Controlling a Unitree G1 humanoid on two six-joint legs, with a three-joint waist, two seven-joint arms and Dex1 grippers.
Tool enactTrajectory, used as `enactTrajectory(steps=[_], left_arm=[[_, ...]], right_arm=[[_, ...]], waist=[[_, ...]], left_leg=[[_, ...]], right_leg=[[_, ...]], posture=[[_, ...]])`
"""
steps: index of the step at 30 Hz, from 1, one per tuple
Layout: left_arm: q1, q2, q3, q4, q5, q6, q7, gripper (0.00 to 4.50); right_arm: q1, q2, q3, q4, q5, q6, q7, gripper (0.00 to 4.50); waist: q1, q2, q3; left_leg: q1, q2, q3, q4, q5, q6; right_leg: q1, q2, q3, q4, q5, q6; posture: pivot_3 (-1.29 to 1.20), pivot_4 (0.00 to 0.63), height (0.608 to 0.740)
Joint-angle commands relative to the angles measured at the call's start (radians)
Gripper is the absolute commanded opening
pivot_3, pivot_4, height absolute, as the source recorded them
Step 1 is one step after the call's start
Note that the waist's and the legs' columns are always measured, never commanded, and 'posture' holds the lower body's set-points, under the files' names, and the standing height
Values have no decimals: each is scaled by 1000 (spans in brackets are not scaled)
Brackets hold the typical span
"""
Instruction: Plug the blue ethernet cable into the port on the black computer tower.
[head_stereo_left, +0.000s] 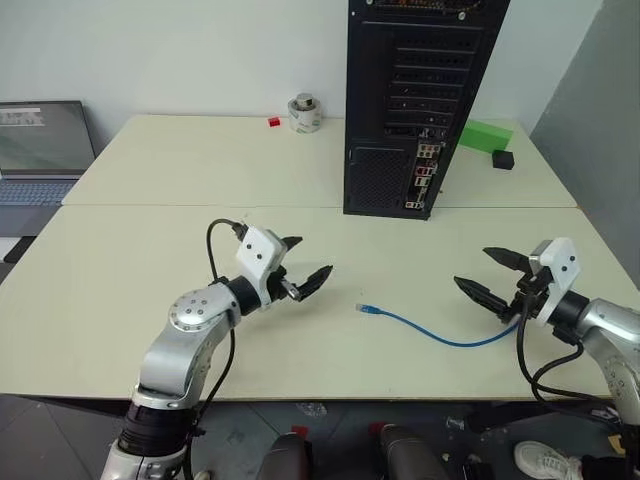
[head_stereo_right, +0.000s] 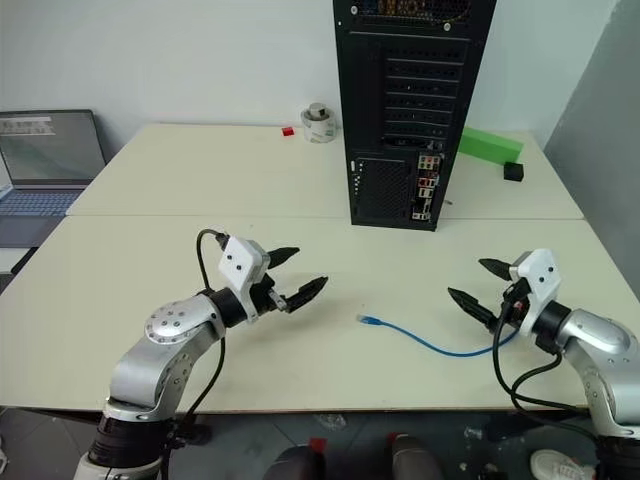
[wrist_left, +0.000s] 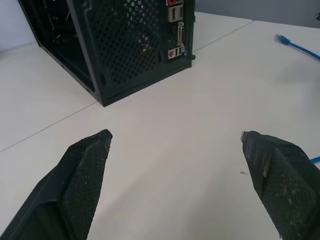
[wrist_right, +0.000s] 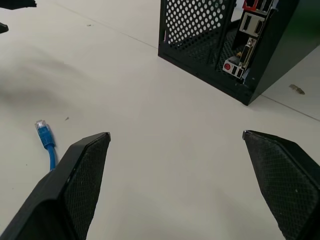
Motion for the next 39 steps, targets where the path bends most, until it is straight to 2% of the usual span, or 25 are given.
enactTrajectory(steps=[1, 15, 19, 24, 39], left_arm=[[8, -3, 10, -55, -16, -48, 1, 4418], [19, 22, -3, -62, -10, -31, -4, 4418], [26, 66, 3, -67, -18, -30, -47, 4418], [66, 158, 10, -96, -88, -38, -188, 4418], [103, 217, 0, -115, -132, -33, -254, 4418]], right_arm=[[-25, -11, -12, -8, -1, -24, 20, 4500], [-30, -13, -18, 3, -9, -28, 36, 4500], [-27, -26, -7, -29, 17, 8, 62, 4500], [-16, -45, 25, -95, 43, 51, 107, 4500], [-27, -60, 142, -252, 83, 151, 143, 4500]], waist=[[0, 0, 0], [0, 0, 0], [0, 0, 0], [-2, 0, 0], [-1, -1, 1]], left_leg=[[0, 0, 0, 0, 0, 0], [0, 0, 0, 0, 0, 0], [0, 0, 0, 0, 0, 0], [0, 0, 0, 0, 0, 0], [0, 0, -3, 0, 0, 0]], right_leg=[[0, 0, 0, 0, 0, 0], [0, 0, 0, 0, 0, 0], [0, 0, 0, 0, 0, 0], [0, 0, 0, 1, 0, 0], [0, 0, -1, 0, -2, 2]], posture=[[0, 150, 740], [0, 150, 740], [0, 150, 740], [0, 150, 740], [0, 150, 740]])
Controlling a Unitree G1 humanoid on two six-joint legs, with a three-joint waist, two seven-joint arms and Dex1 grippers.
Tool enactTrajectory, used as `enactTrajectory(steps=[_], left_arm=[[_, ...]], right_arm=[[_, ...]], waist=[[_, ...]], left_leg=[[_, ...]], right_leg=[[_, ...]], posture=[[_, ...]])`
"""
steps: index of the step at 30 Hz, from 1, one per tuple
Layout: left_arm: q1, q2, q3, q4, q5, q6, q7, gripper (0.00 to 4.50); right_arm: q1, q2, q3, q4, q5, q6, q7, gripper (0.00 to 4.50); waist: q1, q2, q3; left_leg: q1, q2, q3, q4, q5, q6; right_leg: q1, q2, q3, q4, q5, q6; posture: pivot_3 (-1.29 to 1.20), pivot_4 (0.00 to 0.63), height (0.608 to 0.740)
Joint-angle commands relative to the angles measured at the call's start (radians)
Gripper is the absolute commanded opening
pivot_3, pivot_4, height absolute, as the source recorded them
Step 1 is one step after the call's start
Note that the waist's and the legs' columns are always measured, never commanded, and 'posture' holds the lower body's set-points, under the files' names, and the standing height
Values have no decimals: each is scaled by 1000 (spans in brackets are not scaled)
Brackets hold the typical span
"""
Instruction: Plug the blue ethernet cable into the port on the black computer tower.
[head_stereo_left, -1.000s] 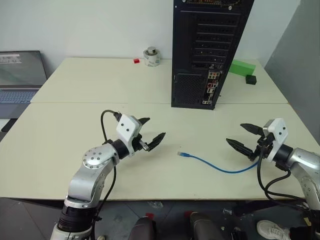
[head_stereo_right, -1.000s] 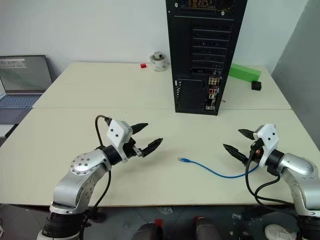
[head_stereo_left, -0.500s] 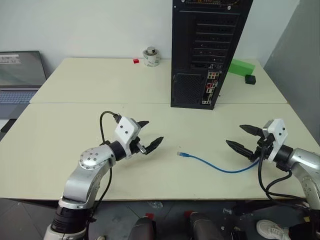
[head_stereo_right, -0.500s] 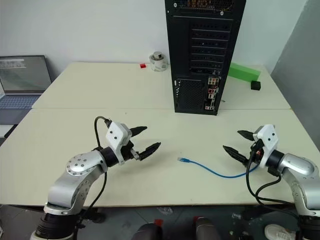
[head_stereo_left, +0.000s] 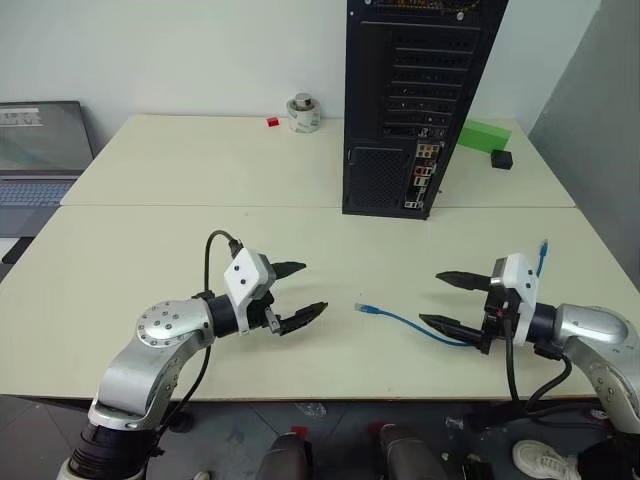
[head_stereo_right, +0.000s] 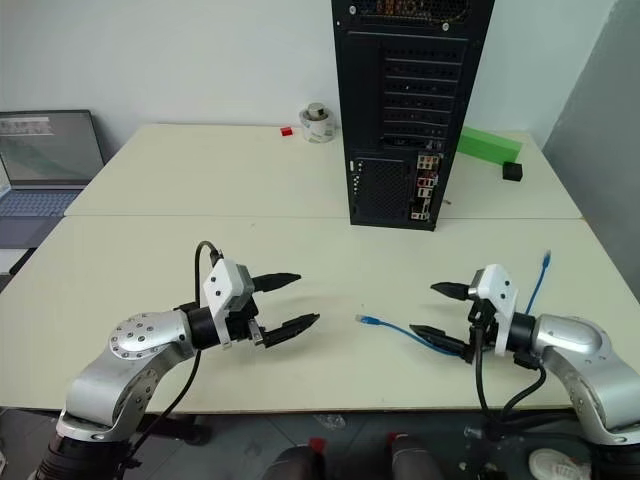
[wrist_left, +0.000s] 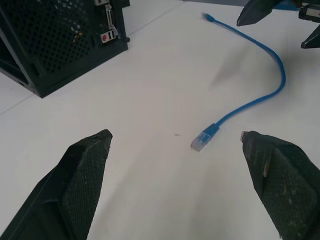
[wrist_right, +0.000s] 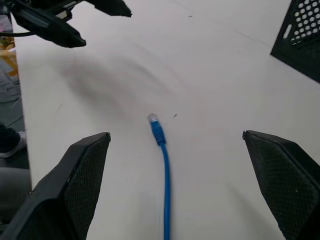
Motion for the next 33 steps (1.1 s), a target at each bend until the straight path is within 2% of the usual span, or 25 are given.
enactTrajectory(steps=[1, 9, 14, 19, 30, 31, 33], left_arm=[[7, 29, -4, -32, -2, -16, -24, 4418], [19, 72, -34, 24, 41, -63, -71, 4418], [12, 90, -27, 61, 41, -84, -102, 4418], [23, 88, -43, 63, 53, -96, -110, 4418], [26, 84, -51, 52, 53, -96, -103, 4418], [24, 84, -51, 52, 52, -95, -103, 4500], [24, 85, -51, 52, 51, -94, -106, 4500]], right_arm=[[-40, -15, 23, -56, 9, 20, 6, 4500], [-133, 52, 195, 6, -105, -20, -18, 4500], [-205, 126, 296, 168, -229, -105, -31, 4500], [-243, 178, 324, 320, -312, -197, -44, 4500], [-231, 207, 357, 382, -404, -281, -35, 4500], [-231, 208, 358, 386, -410, -286, -35, 4132], [-234, 211, 359, 394, -417, -291, -36, 3719]], waist=[[0, 0, 0], [-1, -1, 1], [-1, -1, 1], [0, -1, 1], [-1, -1, 1], [-1, -1, 1], [-1, -1, 1]], left_leg=[[0, 0, 0, 0, 0, 0], [0, 0, -1, 0, 0, 0], [0, 0, -2, 0, 0, 0], [0, 0, -2, 0, 0, 0], [0, 0, -3, 0, 0, 0], [0, 0, -3, 0, 0, 0], [0, 0, -4, 0, 0, 0]], right_leg=[[0, 0, 0, 0, 0, 0], [0, 0, -1, 0, 0, 0], [0, 0, -1, 0, 0, -1], [-1, 0, -1, 0, 1, -4], [-1, 0, -1, 1, 2, -4], [-1, 0, -1, 1, 2, -4], [-1, 0, -1, 1, 2, -4]], posture=[[0, 150, 740], [0, 150, 740], [0, 150, 740], [0, 150, 740], [0, 150, 740], [0, 150, 740], [0, 150, 740]])
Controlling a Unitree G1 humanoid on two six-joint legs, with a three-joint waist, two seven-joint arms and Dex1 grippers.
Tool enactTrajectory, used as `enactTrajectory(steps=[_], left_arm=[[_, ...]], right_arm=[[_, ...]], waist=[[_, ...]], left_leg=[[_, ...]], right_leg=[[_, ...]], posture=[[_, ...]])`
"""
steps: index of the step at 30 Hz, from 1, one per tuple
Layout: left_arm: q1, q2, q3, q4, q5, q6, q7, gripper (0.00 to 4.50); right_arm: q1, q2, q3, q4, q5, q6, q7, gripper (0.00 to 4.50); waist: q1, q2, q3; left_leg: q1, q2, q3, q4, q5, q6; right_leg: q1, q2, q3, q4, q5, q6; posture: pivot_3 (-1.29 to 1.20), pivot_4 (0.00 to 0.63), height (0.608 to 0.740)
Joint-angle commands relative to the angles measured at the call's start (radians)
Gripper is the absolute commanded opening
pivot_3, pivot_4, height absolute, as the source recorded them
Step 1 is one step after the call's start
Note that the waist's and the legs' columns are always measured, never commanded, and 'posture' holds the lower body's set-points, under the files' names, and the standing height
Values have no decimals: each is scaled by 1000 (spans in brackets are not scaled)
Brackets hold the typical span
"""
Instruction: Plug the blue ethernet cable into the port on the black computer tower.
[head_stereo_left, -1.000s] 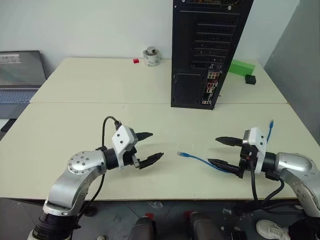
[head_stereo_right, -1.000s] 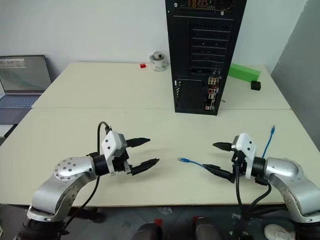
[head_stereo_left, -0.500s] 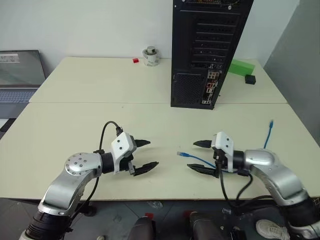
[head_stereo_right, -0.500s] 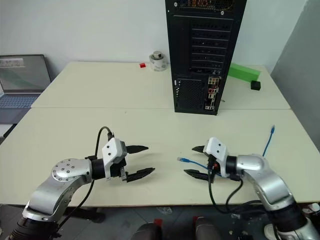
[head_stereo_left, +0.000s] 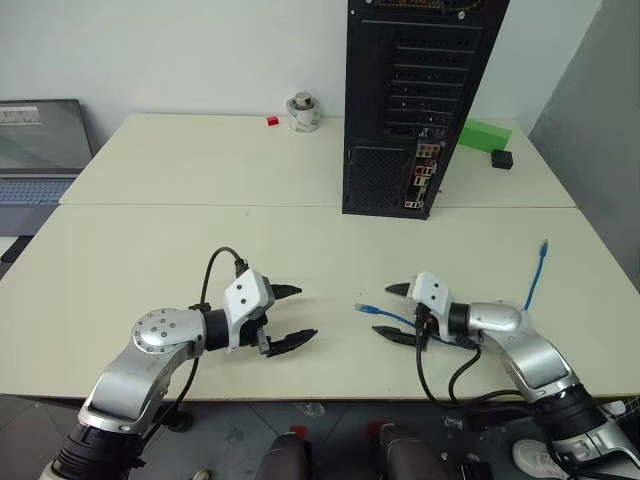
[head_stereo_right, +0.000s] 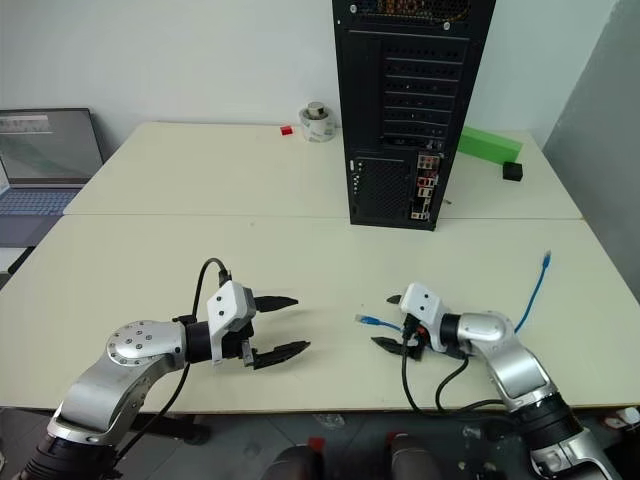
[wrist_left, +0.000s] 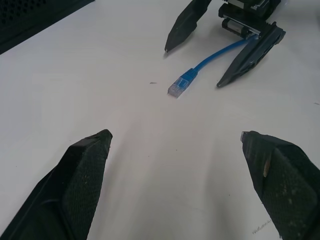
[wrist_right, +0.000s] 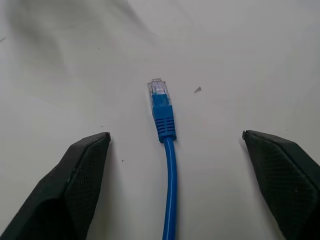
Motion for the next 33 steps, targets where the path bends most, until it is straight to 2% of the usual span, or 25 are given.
enactTrajectory(steps=[1, 8, 15, 25, 33], left_arm=[[-7, 4, 0, -29, -3, -17, -8, 4500], [-22, 1, -14, -28, -2, -12, -10, 4500], [-53, -35, -55, 0, 21, -27, 9, 4500], [-158, -80, -136, 117, 62, -87, -57, 4500], [-229, -97, -186, 202, 83, -150, -139, 4500]], right_arm=[[-12, 8, -1, -1, -20, -29, 0, 3460], [-27, 17, 14, 17, -54, -44, 6, 1614], [-43, 19, 14, 11, -52, -43, 33, 96], [-74, -22, 28, -134, -20, 8, 148, 54], [-105, -32, 44, -183, -21, 51, 172, 37]], waist=[[0, 0, 0], [0, 0, 0], [0, 0, 0], [0, 0, 0], [0, 0, 0]], left_leg=[[0, 0, 0, 0, 0, 0], [0, 0, 0, 0, 0, 0], [0, 0, 0, 0, 0, 0], [0, 0, 0, 0, 0, 0], [0, -1, -1, 0, 0, 0]], right_leg=[[0, 0, 0, 0, 0, 0], [0, 0, 0, 0, 0, 0], [0, 0, 0, 0, 0, 0], [0, 0, -1, 0, 0, 0], [0, 0, -1, 1, 0, 0]], posture=[[0, 150, 740], [0, 150, 740], [0, 150, 740], [0, 150, 740], [0, 150, 740]])
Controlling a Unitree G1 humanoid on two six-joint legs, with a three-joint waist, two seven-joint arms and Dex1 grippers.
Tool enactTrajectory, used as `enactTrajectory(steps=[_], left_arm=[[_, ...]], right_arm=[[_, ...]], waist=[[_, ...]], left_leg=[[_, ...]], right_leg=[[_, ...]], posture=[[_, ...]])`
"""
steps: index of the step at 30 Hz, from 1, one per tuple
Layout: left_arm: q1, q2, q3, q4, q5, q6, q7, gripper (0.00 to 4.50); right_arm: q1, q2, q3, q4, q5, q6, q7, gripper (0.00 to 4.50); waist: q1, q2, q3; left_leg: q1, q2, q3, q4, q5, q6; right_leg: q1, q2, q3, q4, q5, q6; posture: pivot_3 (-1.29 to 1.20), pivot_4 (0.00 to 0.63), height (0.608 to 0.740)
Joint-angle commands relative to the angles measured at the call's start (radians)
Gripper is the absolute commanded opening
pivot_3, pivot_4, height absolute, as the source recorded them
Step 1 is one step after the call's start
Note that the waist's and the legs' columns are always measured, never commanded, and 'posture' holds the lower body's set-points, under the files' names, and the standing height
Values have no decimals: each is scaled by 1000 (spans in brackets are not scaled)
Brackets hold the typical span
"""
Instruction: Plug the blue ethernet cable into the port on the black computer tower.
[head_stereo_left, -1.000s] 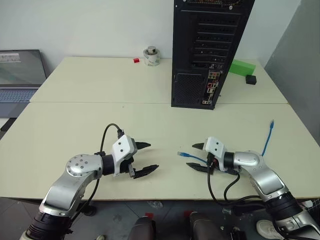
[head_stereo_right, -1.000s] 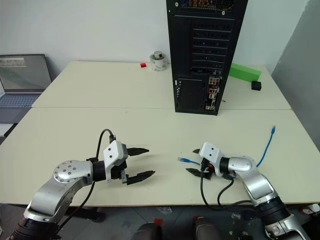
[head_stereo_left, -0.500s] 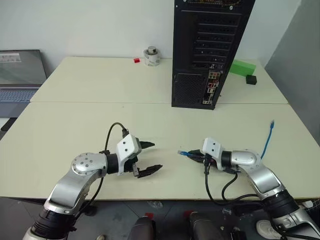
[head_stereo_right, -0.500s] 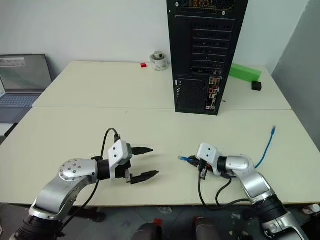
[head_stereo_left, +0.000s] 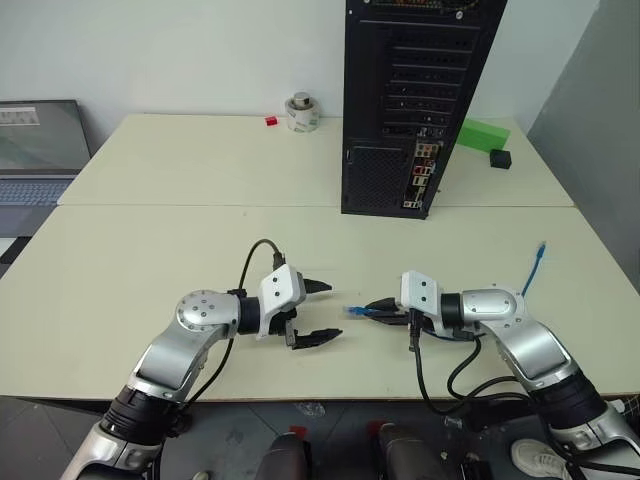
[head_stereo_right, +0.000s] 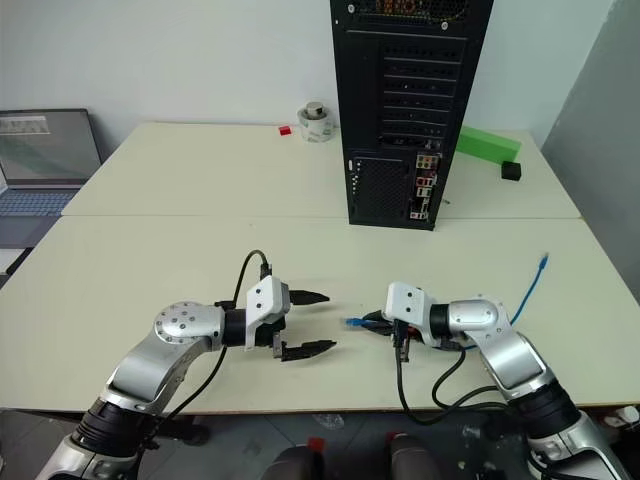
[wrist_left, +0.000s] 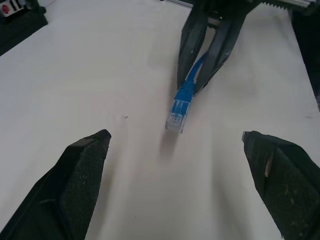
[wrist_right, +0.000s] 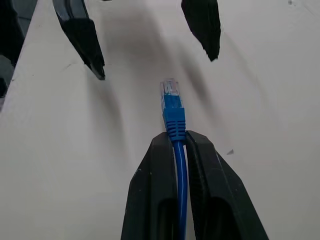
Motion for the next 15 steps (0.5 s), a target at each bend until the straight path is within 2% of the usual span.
enactTrajectory(steps=[1, 3, 6, 11, 15], left_arm=[[-34, -14, -9, 21, 2, -44, -36, 4500], [-42, -20, -9, 33, -2, -49, -49, 4500], [-49, -27, -10, 45, 0, -62, -63, 4005], [-58, -29, -18, 69, 19, -102, -82, 2829], [-61, -33, -20, 80, 30, -122, -86, 2069]], right_arm=[[-23, -3, 9, -45, 3, 2, 11, 37], [-26, -2, 15, -46, -3, 1, 8, 36], [-30, -1, 24, -49, -7, 1, 4, 36], [-35, 8, 37, -48, -11, 3, 3, 36], [-41, 12, 43, -46, -9, 3, 0, 36]], waist=[[0, 0, 0], [0, 0, 0], [0, 0, 0], [0, 0, 0], [0, 0, 0]], left_leg=[[0, 0, 0, 0, 0, 0], [0, 0, 0, 0, 0, 0], [0, 0, 0, 0, 0, 0], [0, 0, 0, 0, 0, 0], [0, 0, 0, 0, 0, 0]], right_leg=[[0, 0, 0, 0, 0, 0], [0, 0, 0, 0, 0, 0], [0, 0, 0, 0, 0, 0], [0, 0, 0, 0, 0, 0], [0, 0, 0, 0, 0, 0]], posture=[[0, 150, 740], [0, 150, 740], [0, 150, 740], [0, 150, 740], [0, 150, 740]])
